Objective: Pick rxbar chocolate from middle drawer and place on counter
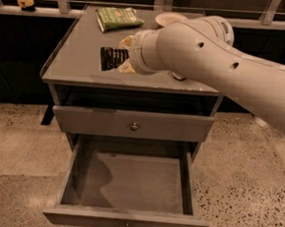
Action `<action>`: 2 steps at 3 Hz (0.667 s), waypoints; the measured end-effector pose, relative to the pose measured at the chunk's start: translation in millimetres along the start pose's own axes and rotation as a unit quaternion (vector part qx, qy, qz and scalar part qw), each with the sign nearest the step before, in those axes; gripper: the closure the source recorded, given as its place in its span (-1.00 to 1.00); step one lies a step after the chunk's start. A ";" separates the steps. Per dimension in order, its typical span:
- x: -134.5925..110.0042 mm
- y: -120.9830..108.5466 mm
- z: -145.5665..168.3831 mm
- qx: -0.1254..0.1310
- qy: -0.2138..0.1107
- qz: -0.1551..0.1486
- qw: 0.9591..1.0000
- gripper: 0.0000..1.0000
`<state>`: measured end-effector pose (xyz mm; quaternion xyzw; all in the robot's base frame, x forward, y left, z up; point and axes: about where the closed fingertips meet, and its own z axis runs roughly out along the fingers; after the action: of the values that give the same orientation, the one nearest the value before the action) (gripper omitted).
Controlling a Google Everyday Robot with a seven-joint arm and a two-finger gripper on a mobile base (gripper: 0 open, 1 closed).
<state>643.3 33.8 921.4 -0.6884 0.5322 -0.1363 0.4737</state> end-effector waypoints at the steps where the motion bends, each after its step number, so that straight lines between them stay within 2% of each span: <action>1: 13.2 -13.9 35.1 -0.038 0.005 -0.030 0.999 1.00; 2: 26.2 -20.2 90.3 -0.102 0.010 -0.073 0.992 1.00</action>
Offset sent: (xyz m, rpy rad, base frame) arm 0.1593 0.0204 0.0166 -0.3384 0.1920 0.1917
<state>728.4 56.8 882.7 -0.7686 0.4963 -0.1219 0.3847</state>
